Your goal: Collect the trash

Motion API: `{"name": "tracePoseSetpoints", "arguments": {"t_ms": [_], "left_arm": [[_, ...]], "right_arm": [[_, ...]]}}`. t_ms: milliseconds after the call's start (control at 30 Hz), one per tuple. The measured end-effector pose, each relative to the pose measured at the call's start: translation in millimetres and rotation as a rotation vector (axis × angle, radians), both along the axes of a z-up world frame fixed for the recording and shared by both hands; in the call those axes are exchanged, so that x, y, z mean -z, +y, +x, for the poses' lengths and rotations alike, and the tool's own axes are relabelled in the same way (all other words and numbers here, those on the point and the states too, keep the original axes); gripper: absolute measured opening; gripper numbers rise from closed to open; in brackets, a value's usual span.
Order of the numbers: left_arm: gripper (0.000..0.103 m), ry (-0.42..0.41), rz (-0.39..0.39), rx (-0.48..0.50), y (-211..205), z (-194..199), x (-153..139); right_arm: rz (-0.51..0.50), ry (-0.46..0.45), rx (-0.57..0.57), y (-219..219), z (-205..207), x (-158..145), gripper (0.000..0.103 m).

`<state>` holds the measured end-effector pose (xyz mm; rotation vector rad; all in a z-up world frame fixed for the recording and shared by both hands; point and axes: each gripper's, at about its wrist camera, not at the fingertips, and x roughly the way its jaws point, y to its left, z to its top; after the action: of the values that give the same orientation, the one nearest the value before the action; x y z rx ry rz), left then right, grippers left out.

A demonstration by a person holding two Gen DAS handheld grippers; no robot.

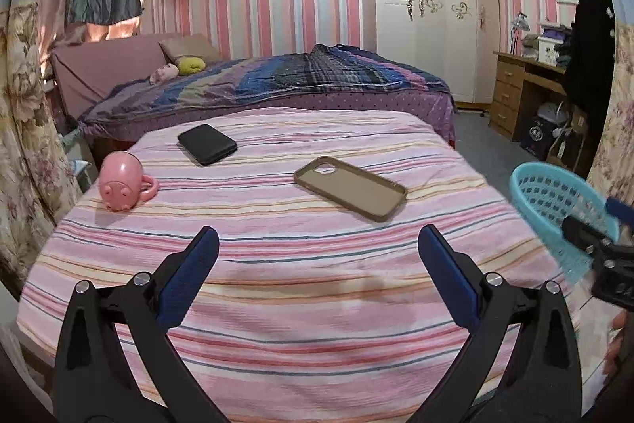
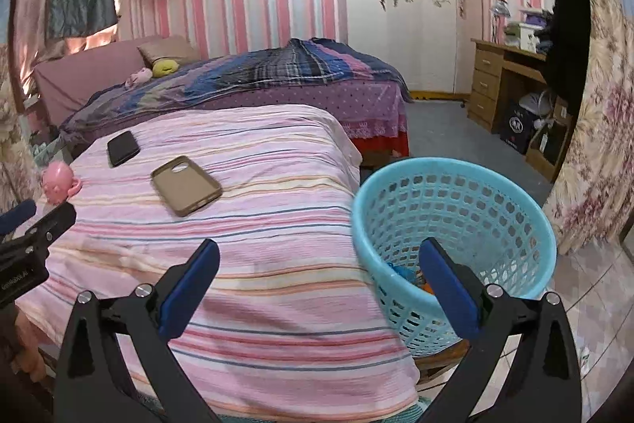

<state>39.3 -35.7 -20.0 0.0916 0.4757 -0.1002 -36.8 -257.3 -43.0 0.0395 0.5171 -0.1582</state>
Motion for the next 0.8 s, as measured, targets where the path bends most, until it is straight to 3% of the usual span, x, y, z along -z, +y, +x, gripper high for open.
{"name": "tracePoseSetpoints", "arguments": {"t_ms": [167,333,800], "left_arm": [[0.097,0.016,-0.027,-0.032,14,-3,2],[0.097,-0.026,-0.043,-0.073,22,-9,-6],[0.097,-0.056,-0.024,-0.037,10,-14,-8]], "right_arm": [[-0.037,-0.019,-0.01,25,-8,4,0.098],[-0.052,-0.043,-0.02,32,-14,-4,0.098],[-0.062,-0.095,-0.005,30,-20,-16,0.098]]}}
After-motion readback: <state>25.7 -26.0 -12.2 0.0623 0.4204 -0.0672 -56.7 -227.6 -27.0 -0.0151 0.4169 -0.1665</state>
